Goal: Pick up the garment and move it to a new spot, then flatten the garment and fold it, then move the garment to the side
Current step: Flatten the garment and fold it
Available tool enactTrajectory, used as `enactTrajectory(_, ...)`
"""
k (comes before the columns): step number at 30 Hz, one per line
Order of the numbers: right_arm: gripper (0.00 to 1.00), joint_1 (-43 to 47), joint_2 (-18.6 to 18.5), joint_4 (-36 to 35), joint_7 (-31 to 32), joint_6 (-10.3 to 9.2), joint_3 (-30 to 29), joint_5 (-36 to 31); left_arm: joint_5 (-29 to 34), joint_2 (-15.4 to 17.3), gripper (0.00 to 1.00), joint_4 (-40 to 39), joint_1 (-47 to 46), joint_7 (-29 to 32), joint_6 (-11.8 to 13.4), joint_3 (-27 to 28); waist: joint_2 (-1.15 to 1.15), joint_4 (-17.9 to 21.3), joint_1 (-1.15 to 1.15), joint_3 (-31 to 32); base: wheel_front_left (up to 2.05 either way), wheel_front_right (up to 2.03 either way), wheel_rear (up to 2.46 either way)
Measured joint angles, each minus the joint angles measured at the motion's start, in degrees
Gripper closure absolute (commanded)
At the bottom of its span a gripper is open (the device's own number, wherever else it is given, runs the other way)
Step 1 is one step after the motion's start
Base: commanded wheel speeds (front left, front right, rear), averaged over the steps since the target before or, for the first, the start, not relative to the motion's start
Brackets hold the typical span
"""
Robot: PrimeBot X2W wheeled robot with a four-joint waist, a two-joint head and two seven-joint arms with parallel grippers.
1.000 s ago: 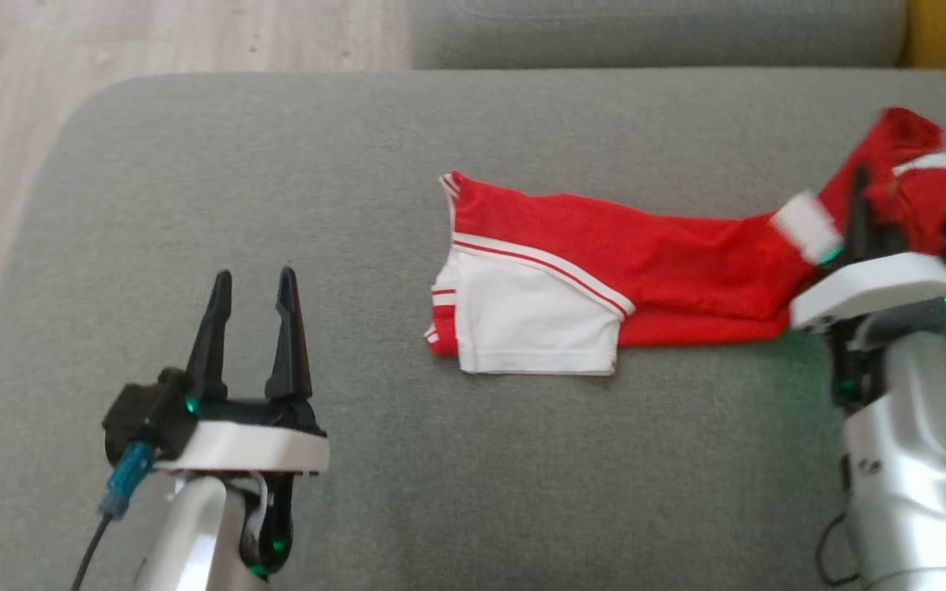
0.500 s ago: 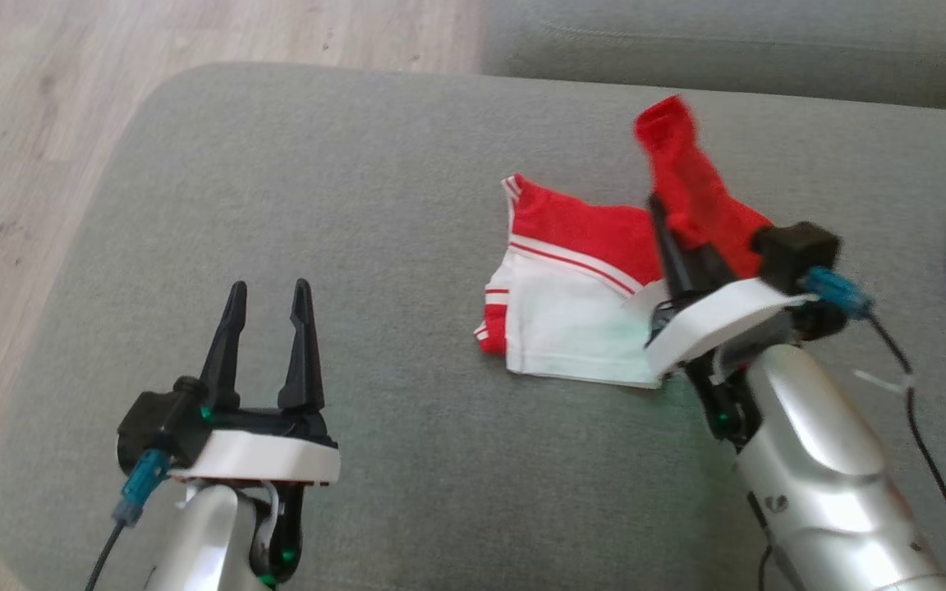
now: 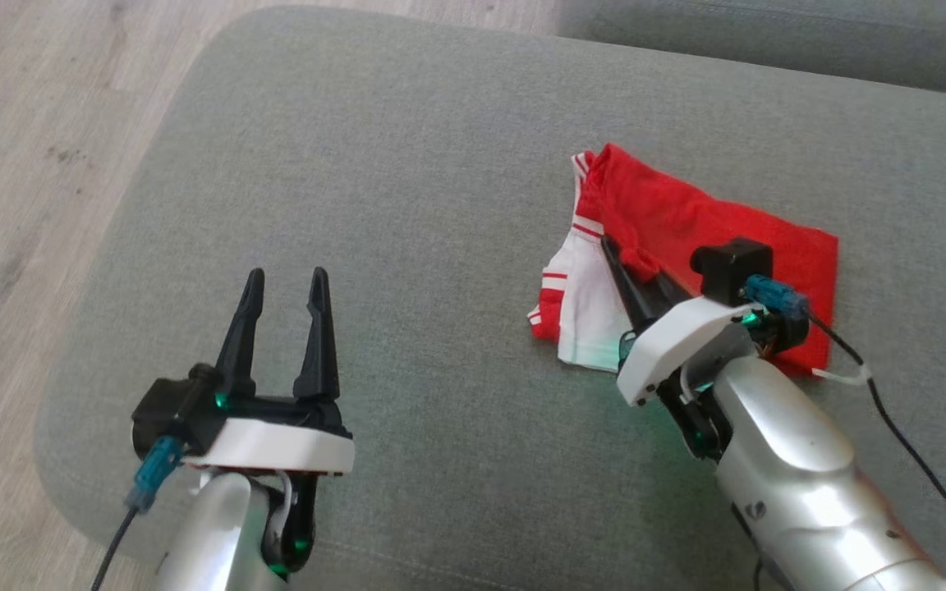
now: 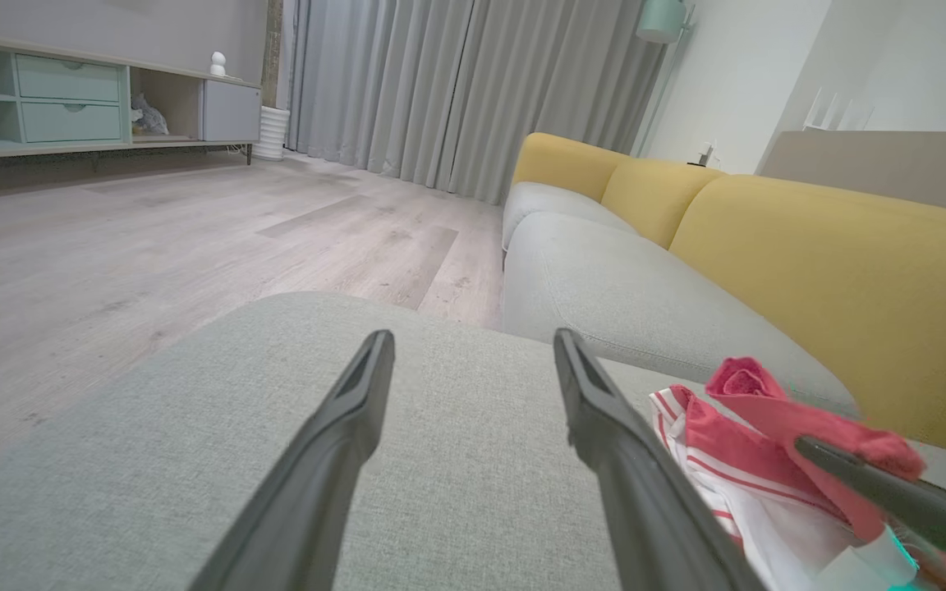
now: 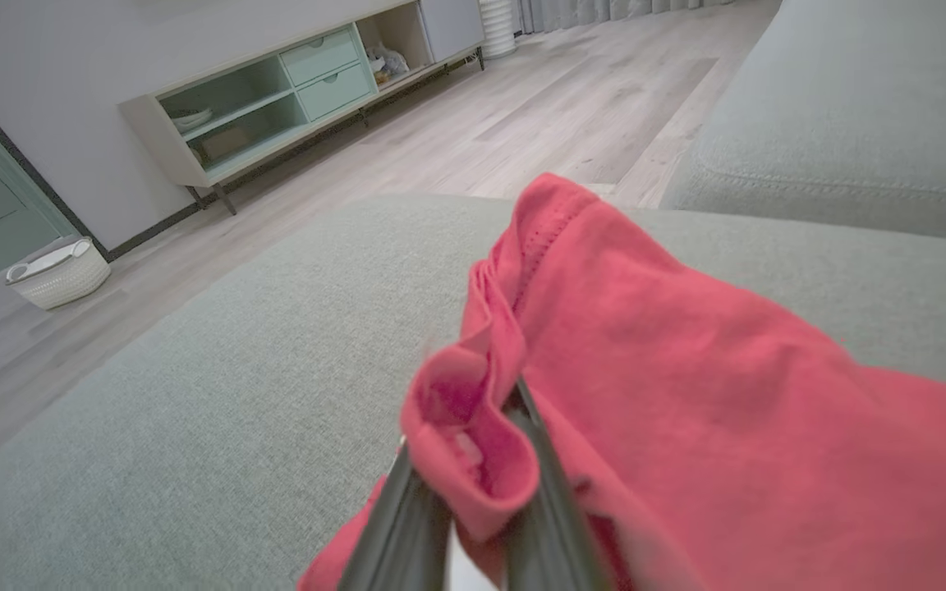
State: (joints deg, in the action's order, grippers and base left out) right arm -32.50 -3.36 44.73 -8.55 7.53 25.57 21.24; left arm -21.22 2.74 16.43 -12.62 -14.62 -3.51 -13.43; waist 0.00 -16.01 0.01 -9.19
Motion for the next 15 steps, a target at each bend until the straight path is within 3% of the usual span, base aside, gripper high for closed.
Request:
enactTrajectory(1, 1.0, 0.0, 0.0, 0.3, 0.0, 0.0, 0.4, 0.7, 0.0, 0.0, 0.0, 0.0, -0.2, 0.0, 0.0, 0.0, 0.0, -0.2, 0.0, -0.1, 0.0, 0.0, 0.0)
enactTrajectory(3, 0.0, 0.1, -0.1, 0.9, -0.3, 0.0, 1.7, 1.4, -0.1, 0.0, 0.0, 0.2, -0.4, 0.0, 0.0, -0.2, 0.0, -0.5, 0.0, -0.3, 0.0, 0.0, 0.0)
enactTrajectory(10, 0.0, 0.2, -0.3, -2.9, -2.9, 0.0, 9.1, 8.4, -0.1, 0.0, 0.0, 0.6, -0.3, 0.0, 0.2, -0.3, 0.0, 0.9, -0.01, 0.0, 0.0, 0.0, 0.0)
enactTrajectory(15, 0.0, -0.2, -0.3, -3.5, -5.2, 0.0, 6.2, 8.0, 0.1, 0.2, 0.0, 0.0, -0.3, 0.0, 0.5, 0.7, 0.0, 3.6, 0.0, 0.5, 0.0, 0.0, 0.0)
